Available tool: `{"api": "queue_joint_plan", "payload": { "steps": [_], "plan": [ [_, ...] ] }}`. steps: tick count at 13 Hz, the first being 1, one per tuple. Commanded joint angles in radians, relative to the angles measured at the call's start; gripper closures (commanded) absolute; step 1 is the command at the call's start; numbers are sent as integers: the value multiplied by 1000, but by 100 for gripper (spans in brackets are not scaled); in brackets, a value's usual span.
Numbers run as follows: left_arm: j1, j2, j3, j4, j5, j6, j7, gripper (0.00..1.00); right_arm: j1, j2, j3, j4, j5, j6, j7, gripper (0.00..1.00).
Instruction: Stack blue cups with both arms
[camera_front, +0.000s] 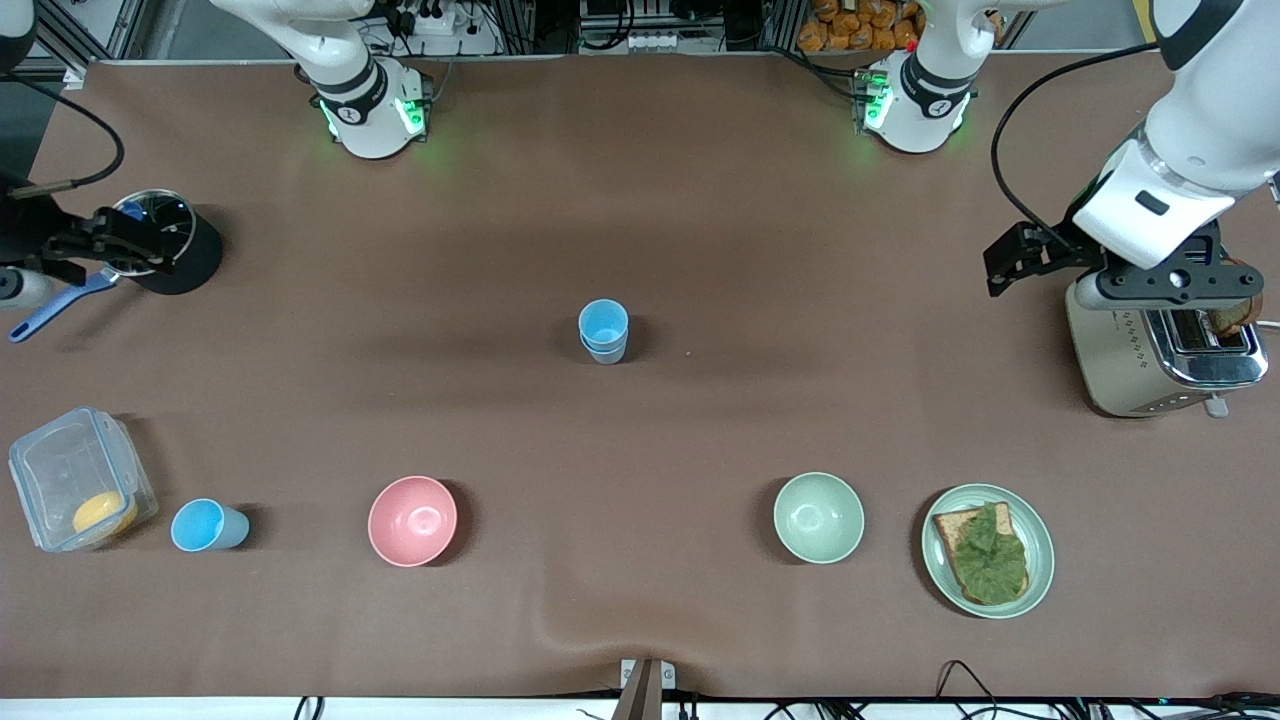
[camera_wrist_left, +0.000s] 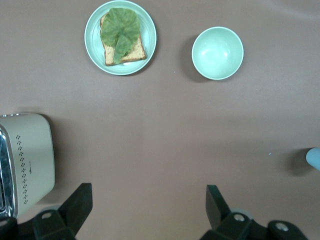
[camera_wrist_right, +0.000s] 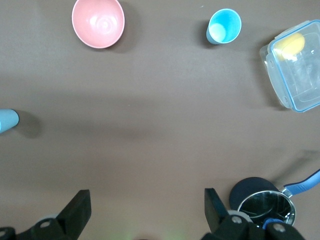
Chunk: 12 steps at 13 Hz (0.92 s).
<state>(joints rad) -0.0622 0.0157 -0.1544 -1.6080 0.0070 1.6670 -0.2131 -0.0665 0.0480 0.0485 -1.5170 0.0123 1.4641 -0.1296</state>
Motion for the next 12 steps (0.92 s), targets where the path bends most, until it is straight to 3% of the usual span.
{"api": "queue_joint_plan", "payload": {
  "steps": [1,3,12],
  "plan": [
    [8,-52,4,-46,-22,-13,37,0,-3,-53,-2,-75,-22,15,-8,0],
    [42,-53,4,-47,-22,-13,115,0,-3,-65,-3,-92,-22,27,-8,0],
    [58,-66,7,-29,-9,-59,120,0,-1,-57,-3,-78,-38,42,-16,0]
  ]
}}
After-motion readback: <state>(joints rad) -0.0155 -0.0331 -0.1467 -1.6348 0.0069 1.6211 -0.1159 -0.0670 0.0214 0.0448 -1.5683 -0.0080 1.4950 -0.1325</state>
